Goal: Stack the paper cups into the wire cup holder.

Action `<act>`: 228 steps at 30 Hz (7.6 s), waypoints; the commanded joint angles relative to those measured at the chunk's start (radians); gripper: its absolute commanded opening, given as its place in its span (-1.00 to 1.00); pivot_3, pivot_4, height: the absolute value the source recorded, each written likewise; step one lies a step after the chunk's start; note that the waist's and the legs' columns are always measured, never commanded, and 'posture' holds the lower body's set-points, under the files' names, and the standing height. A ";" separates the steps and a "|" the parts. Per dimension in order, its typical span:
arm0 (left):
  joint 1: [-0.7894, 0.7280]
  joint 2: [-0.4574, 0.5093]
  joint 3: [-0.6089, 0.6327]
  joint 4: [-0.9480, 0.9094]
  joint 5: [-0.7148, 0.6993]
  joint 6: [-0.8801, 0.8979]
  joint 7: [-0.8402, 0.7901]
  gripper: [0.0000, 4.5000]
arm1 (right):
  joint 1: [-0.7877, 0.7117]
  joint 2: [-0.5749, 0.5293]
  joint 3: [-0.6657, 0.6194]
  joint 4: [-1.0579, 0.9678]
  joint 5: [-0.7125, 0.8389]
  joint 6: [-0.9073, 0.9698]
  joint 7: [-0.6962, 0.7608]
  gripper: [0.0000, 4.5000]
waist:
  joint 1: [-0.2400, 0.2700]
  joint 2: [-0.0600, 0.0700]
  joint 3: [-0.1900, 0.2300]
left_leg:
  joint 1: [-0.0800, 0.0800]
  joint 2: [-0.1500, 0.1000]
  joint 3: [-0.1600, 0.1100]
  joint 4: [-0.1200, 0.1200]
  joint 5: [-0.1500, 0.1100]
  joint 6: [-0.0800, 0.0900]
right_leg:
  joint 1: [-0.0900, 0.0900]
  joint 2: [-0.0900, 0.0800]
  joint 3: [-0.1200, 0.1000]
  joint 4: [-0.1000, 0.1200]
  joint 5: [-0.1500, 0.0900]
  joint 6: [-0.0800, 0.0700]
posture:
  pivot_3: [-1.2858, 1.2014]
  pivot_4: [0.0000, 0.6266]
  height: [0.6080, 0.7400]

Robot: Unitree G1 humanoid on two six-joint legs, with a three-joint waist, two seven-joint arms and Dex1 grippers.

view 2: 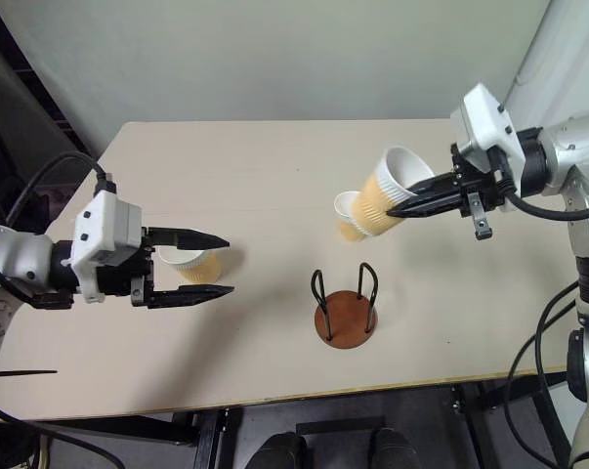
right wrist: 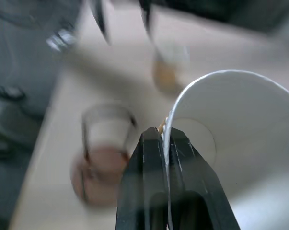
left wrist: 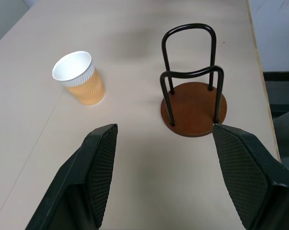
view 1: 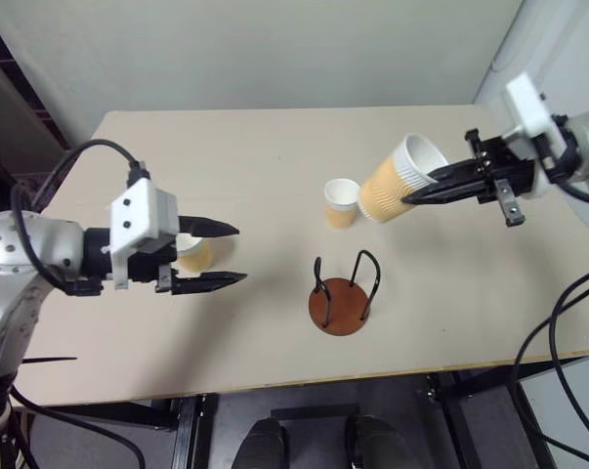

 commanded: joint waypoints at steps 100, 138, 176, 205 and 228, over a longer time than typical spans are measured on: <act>0.117 0.022 0.098 -0.020 -0.121 0.048 -0.109 0.50 | 0.002 0.107 0.234 -0.020 -0.171 -0.117 -0.003 -0.98 | -0.013 0.000 0.000 | 0.008 0.028 0.002 -0.001 0.004 -0.010 | -0.005 0.027 0.006 0.013 0.000 -0.022 | 0.03 -0.52 1.00; 0.090 0.128 0.097 0.233 0.172 -0.083 0.055 0.50 | -0.099 0.172 0.096 0.166 -0.095 -0.095 -0.065 0.99 | -0.012 0.000 0.000 | 0.008 0.033 0.001 -0.001 -0.001 -0.017 | -0.007 0.033 0.007 0.014 -0.003 -0.026 | 0.03 -0.52 1.00; -0.479 -0.034 -0.191 0.284 0.021 -0.131 -0.283 -0.98 | 0.090 -0.040 0.002 0.035 -0.052 -0.065 0.000 1.00 | 0.021 -0.004 -0.002 | -0.018 0.029 -0.001 0.006 0.000 -0.027 | -0.024 0.034 0.004 0.013 0.006 -0.019 | 0.03 -0.52 1.00; -0.744 -0.292 -0.708 0.514 0.229 -0.547 -0.443 -0.69 | 0.343 -0.246 -0.164 -0.146 0.032 -0.039 -0.095 1.00 | 0.003 -0.002 -0.001 | 0.001 0.026 0.018 0.021 -0.014 0.005 | 0.001 0.034 0.032 -0.004 0.011 0.018 | 0.03 -0.52 1.00; -0.501 -0.081 -0.303 0.458 0.205 -0.255 -0.288 0.25 | 0.217 -0.127 -0.027 0.047 -0.020 -0.149 -0.026 1.00 | -0.014 0.002 -0.002 | 0.002 0.027 0.022 0.020 -0.014 0.006 | -0.002 0.039 0.031 -0.003 0.009 0.016 | 0.03 -0.52 1.00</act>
